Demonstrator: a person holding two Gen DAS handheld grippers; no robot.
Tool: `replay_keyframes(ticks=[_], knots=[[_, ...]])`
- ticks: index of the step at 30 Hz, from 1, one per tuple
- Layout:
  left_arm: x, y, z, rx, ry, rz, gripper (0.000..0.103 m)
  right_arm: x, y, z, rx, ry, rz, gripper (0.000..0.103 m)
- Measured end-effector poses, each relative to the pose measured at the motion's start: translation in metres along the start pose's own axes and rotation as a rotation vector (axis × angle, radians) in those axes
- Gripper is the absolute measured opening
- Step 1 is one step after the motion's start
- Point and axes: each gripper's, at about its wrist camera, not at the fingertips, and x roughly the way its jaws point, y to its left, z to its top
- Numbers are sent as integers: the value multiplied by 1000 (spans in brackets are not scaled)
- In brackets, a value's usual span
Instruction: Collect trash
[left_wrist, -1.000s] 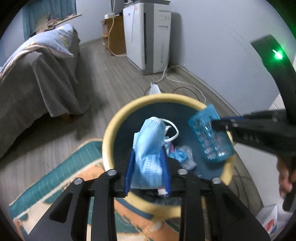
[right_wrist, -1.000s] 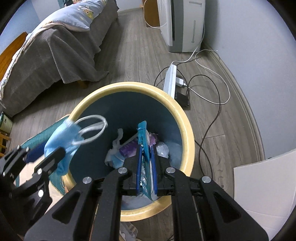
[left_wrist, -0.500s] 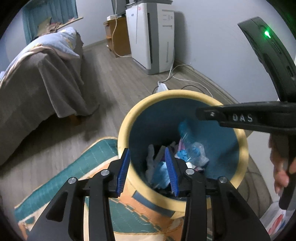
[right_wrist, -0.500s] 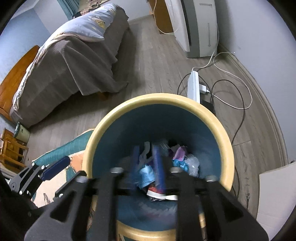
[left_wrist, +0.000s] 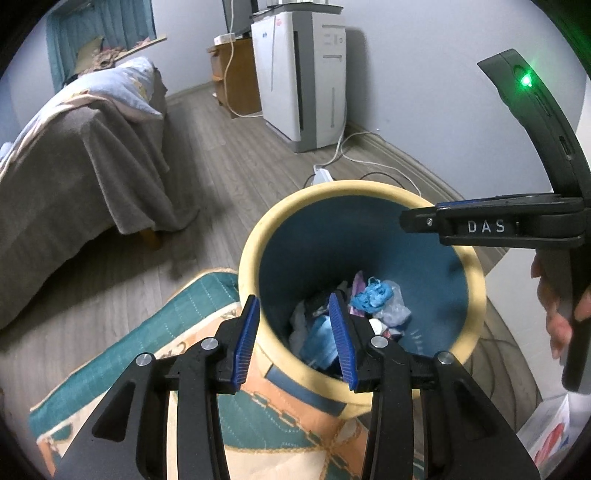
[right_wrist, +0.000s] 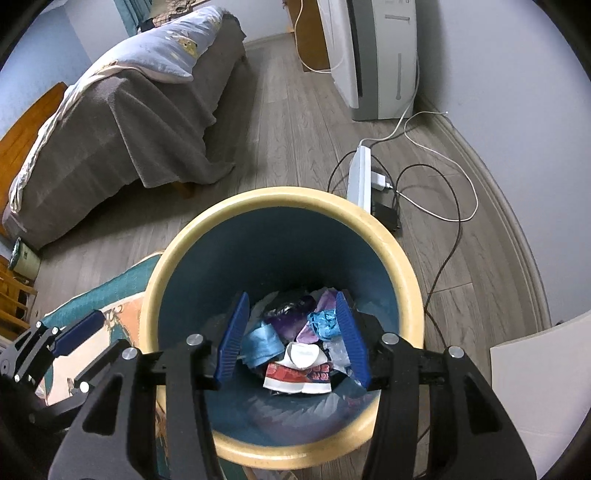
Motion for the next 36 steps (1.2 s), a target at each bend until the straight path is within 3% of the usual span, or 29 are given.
replay_keyframes(ticks=[2,3,5,6,7,11,14,21,25,34,36], knots=[[-9,-1,-1,-4,-5,-3,41,-9,1,-4,-11,0,-12,49],[-14,-1,0,-7,-6,-7,48,-13,1,-5,-13,3,-18,49],[-29,-1,0,-8,-25,-5,71,-24,2,-8,-8,7,-32,53],[-38,-1,-1,-6,-42,0,87,-32,2,-10,3,4,-45,64],[-48,-3,-2,1,-64,5,94,-39,3,-13,14,-3,-51,70],[-82,-6,-7,10,-110,36,97,-72,6,-25,4,-43,-71,85],[-113,-6,-8,-22,-159,5,98,-99,11,-33,-10,-92,-81,97],[-165,-6,-15,-125,-199,22,98,-146,15,-64,-65,-173,-136,97],[-170,-1,-19,-214,-148,124,98,-161,8,-80,-34,-199,-138,97],[-153,10,-30,-158,-130,191,98,-160,31,-87,-138,-220,-188,97],[-156,15,-32,-160,-139,171,98,-158,37,-87,-158,-211,-189,97]])
